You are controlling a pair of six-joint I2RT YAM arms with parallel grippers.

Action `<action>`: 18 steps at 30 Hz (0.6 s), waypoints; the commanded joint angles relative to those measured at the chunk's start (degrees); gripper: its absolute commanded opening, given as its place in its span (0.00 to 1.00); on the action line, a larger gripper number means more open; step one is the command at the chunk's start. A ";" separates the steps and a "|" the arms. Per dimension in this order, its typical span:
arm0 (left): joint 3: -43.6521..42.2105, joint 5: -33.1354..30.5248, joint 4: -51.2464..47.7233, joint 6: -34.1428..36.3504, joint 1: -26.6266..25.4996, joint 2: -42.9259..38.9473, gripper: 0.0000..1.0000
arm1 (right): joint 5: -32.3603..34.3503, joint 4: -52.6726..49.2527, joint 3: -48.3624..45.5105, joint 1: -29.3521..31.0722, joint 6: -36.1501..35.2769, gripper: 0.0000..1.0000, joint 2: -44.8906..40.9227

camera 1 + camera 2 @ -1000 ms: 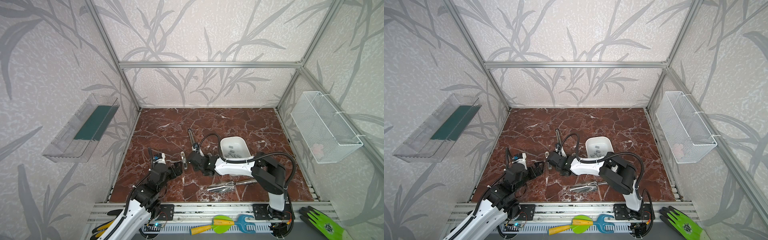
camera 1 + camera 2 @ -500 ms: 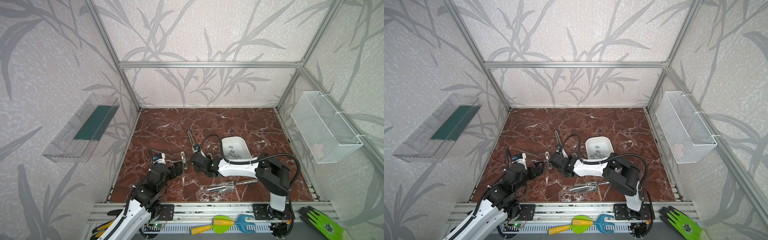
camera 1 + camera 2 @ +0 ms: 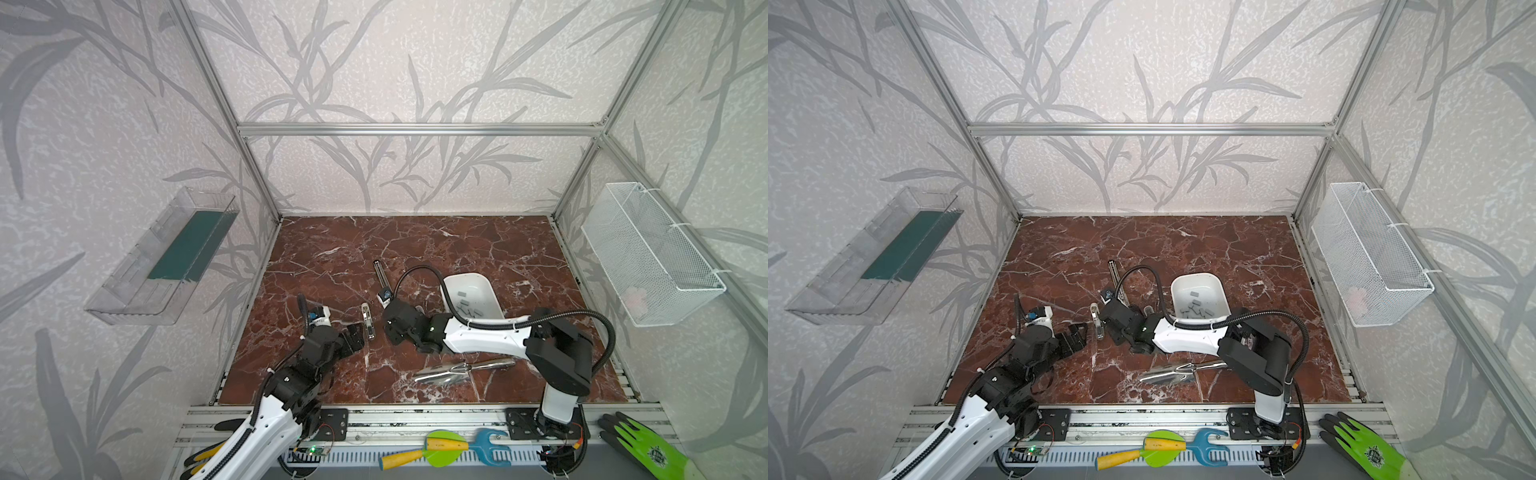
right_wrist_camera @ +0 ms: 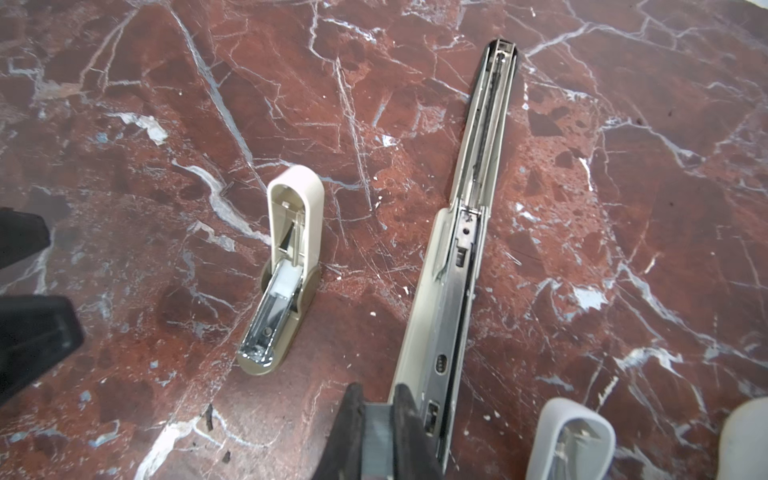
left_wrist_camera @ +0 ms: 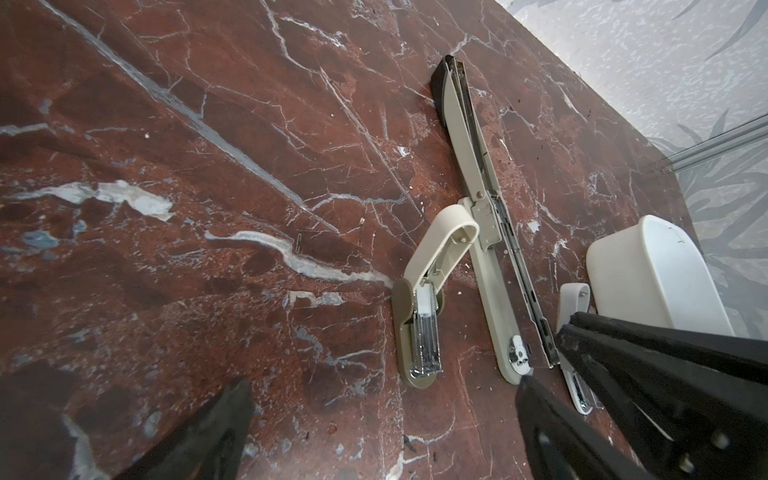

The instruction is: Load the staples into the stapler

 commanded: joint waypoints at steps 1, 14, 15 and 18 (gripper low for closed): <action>0.53 -3.21 0.72 -0.27 0.08 0.74 0.99 | -2.04 1.34 -1.00 -1.75 -1.22 0.06 -1.10; 0.96 -4.64 1.21 0.00 0.11 2.21 0.99 | -1.86 1.63 -1.07 -2.53 -0.88 0.06 0.54; 0.98 -4.56 1.19 -0.05 0.10 2.29 0.99 | -1.95 1.56 -1.07 -2.54 -0.65 0.06 0.72; 0.88 -4.23 1.16 -0.08 0.13 2.19 0.99 | -2.16 1.77 -1.14 -2.52 -0.14 0.06 1.10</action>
